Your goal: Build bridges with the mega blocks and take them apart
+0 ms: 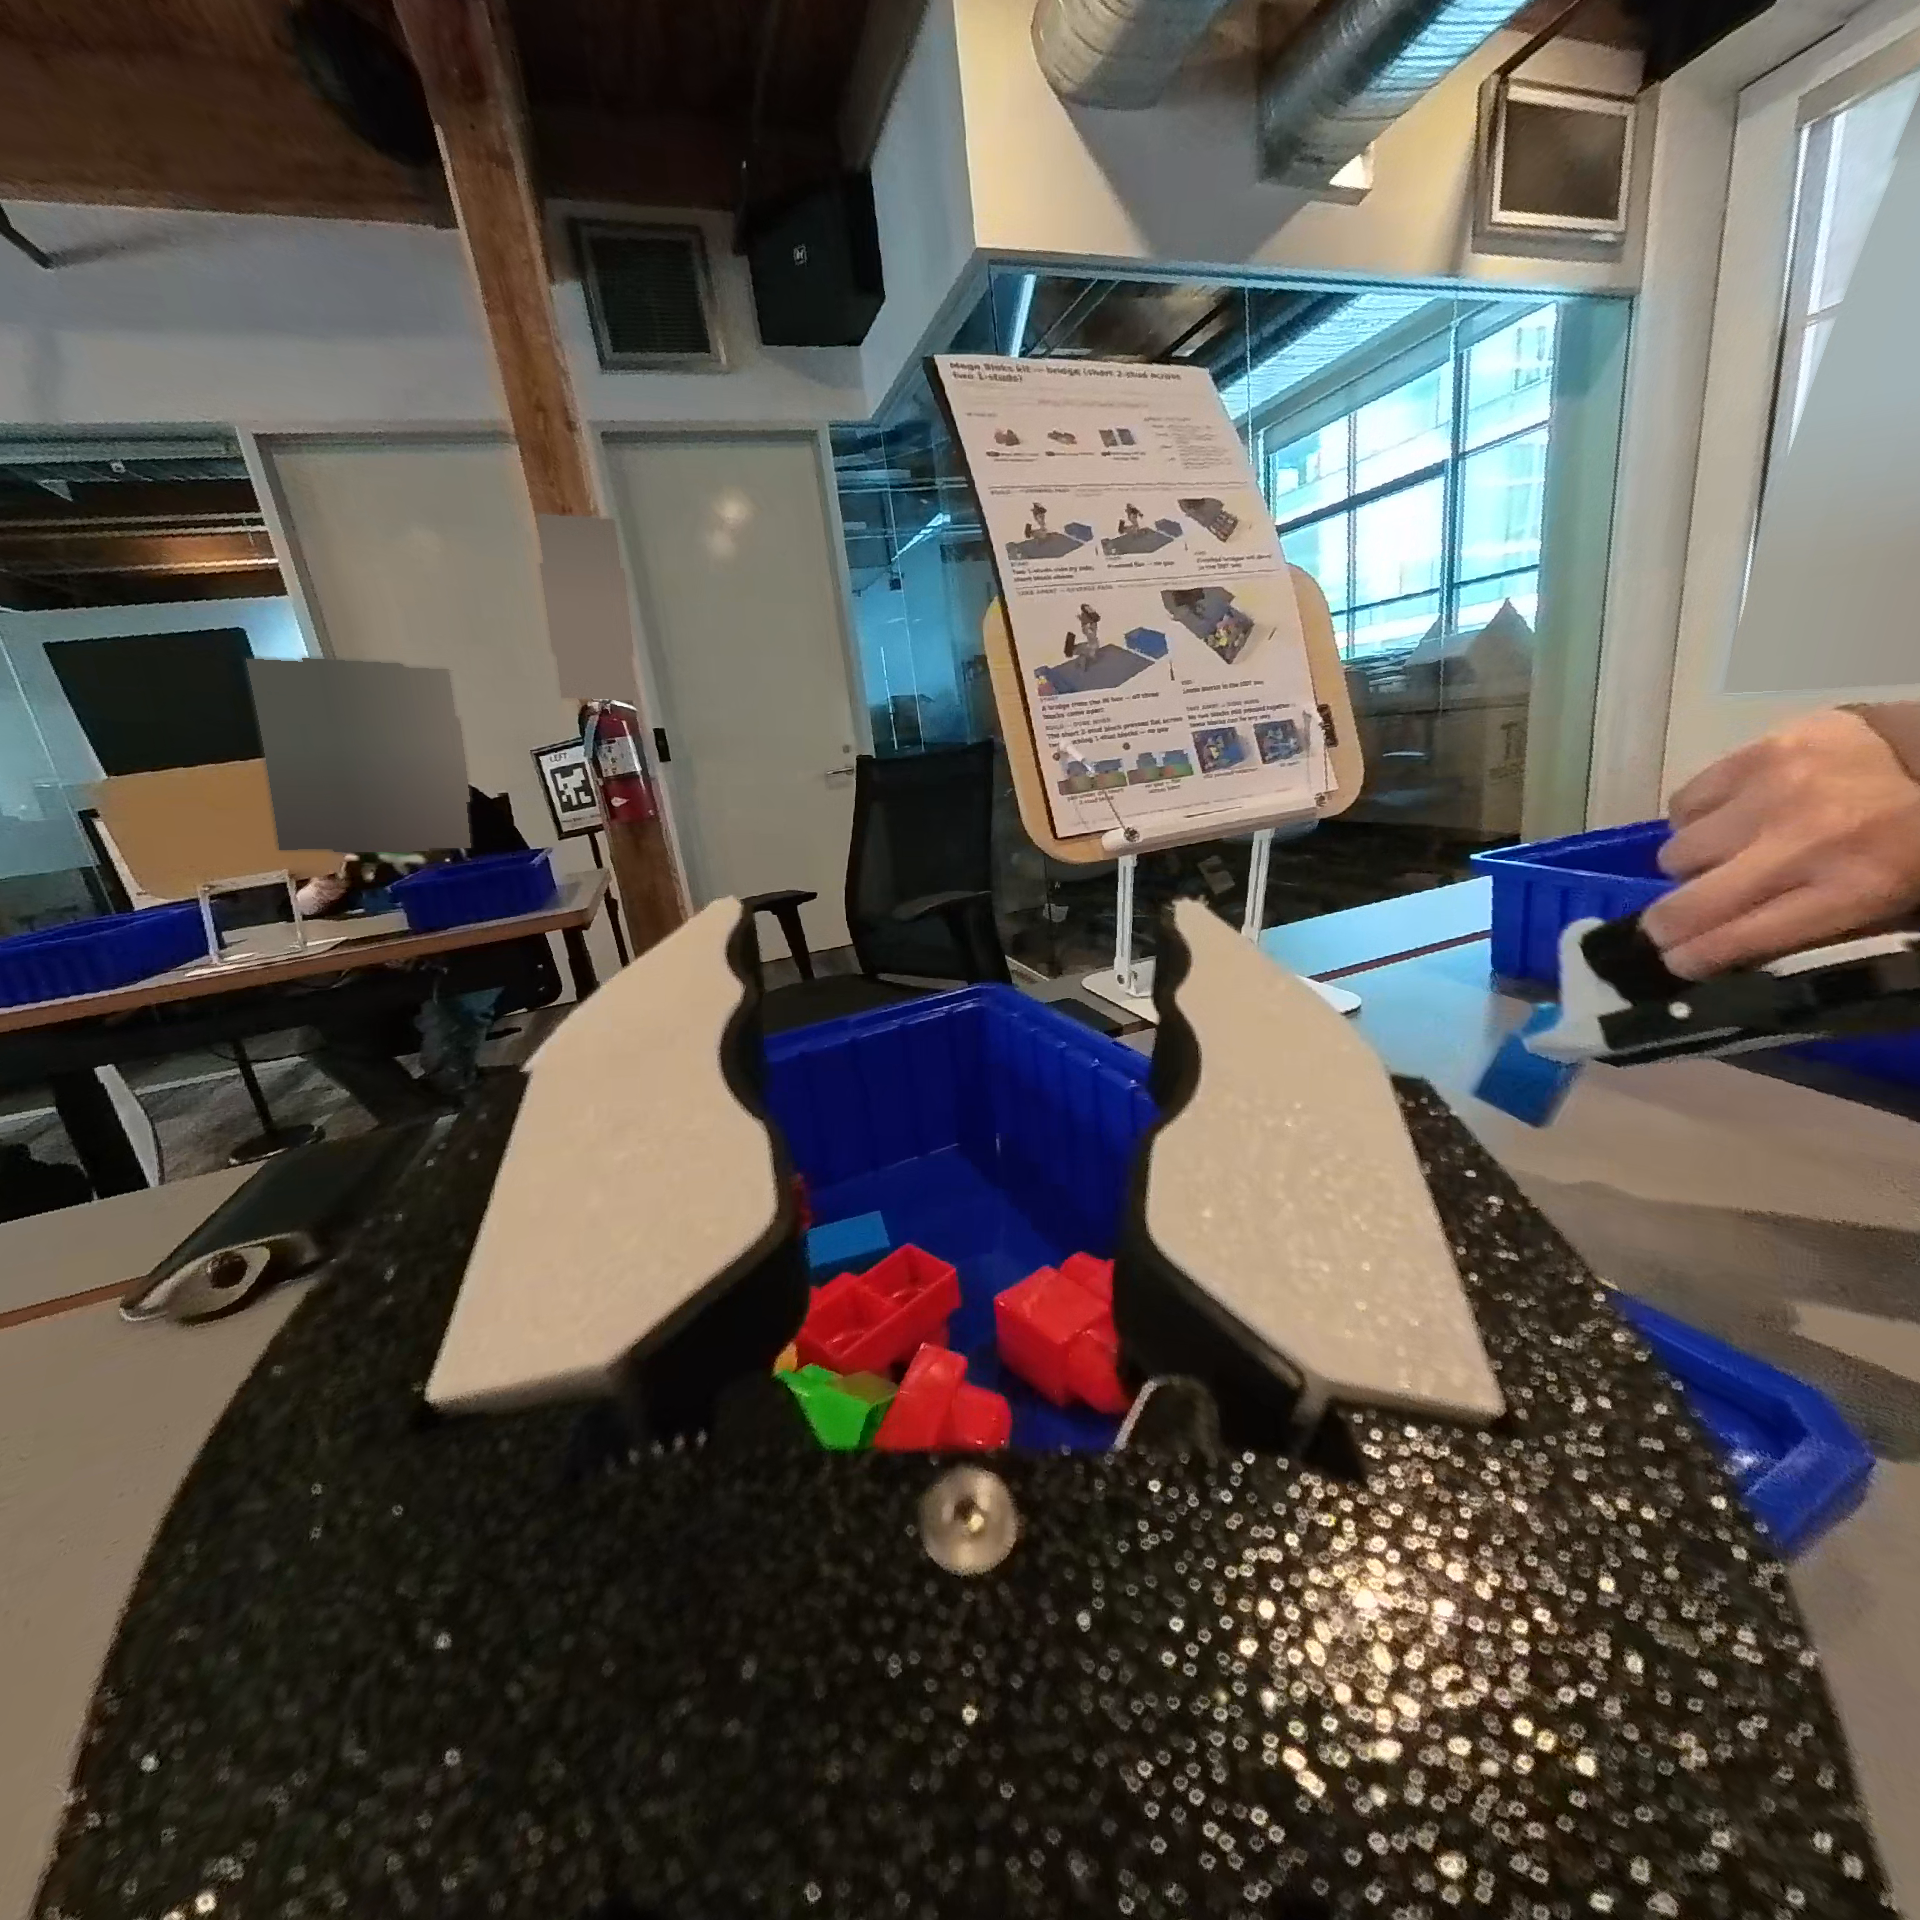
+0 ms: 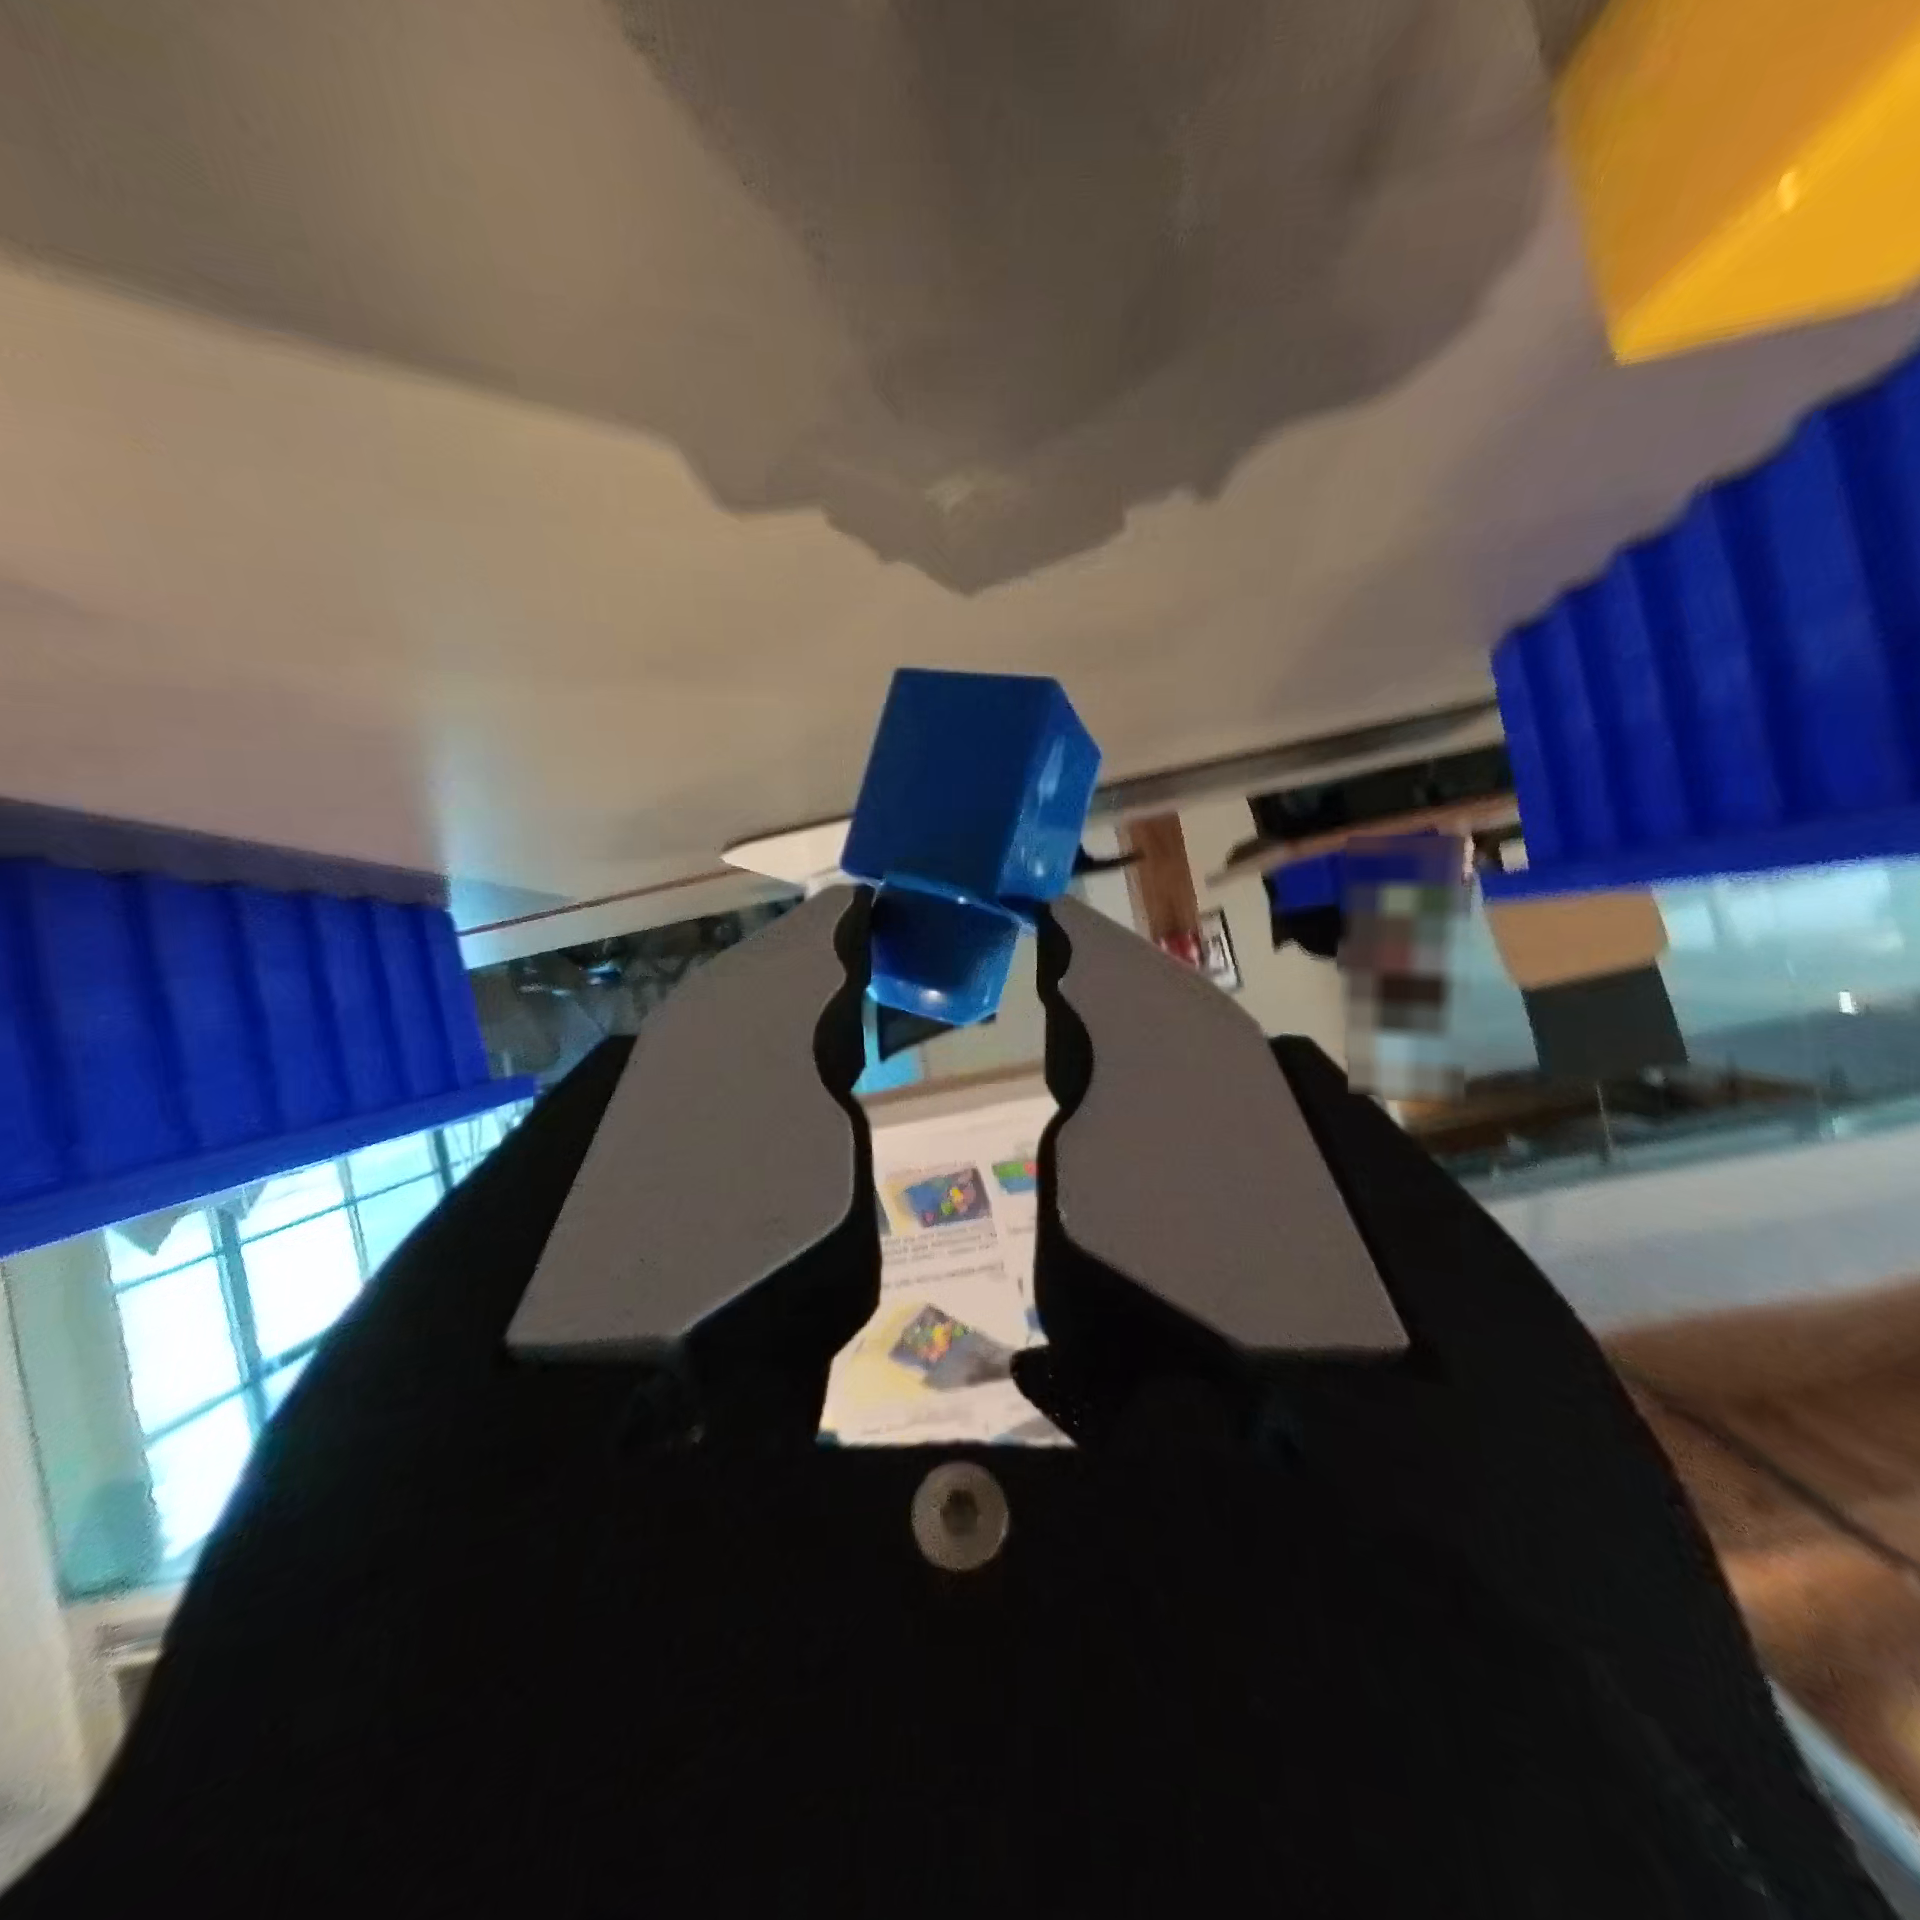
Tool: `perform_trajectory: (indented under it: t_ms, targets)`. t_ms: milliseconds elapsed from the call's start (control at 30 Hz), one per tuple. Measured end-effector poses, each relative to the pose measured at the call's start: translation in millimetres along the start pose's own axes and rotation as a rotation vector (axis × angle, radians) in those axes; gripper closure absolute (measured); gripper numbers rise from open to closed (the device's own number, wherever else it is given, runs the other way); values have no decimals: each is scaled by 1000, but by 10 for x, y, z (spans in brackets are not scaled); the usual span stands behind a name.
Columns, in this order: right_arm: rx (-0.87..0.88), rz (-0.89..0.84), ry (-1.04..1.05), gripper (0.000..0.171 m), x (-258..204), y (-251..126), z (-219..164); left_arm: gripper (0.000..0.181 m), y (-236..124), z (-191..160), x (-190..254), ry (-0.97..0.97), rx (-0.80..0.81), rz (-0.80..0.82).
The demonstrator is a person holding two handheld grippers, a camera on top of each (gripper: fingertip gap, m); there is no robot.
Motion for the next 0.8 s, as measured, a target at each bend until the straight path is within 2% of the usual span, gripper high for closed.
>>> perform_trajectory:
  t_ms: [167, 333, 367, 467, 600, 700, 800]
  targets:
    - [91, 76, -121, 141, -22, -51, 163, 109, 33, -54, 17, -10, -20, -13]
    - [179, 169, 3, 140, 20, -80, 231, 108, 44, -77, 21, -8, -31, -18]
    - [213, 184, 49, 136, 18, -89, 234, 108, 41, -77, 15, -8, -31, -16]
    - [289, 234, 269, 120, 17, -107, 179, 108, 32, -77, -10, -17, -29, -12]
    - [358, 206, 690, 116, 25, -170, -17, 108, 18, -56, -13, -29, -21, -22]
    - [582, 134, 1122, 117, 24, -304, -59, 108, 11, -13, 56, -58, -6, -66]
    - [800, -28, 1464, 120, 46, -431, -48, 112, 33, 23, 238, -149, -13, -167]
Point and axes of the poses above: each gripper's, where its closed fingertips meet, y out along the fingers, z out of its top, x = y × z across the jaws, the point moved 6 cm from there along -y, back along the fingers, and after that the axes turned 7 degrees about -y, right-handed, at the moved point
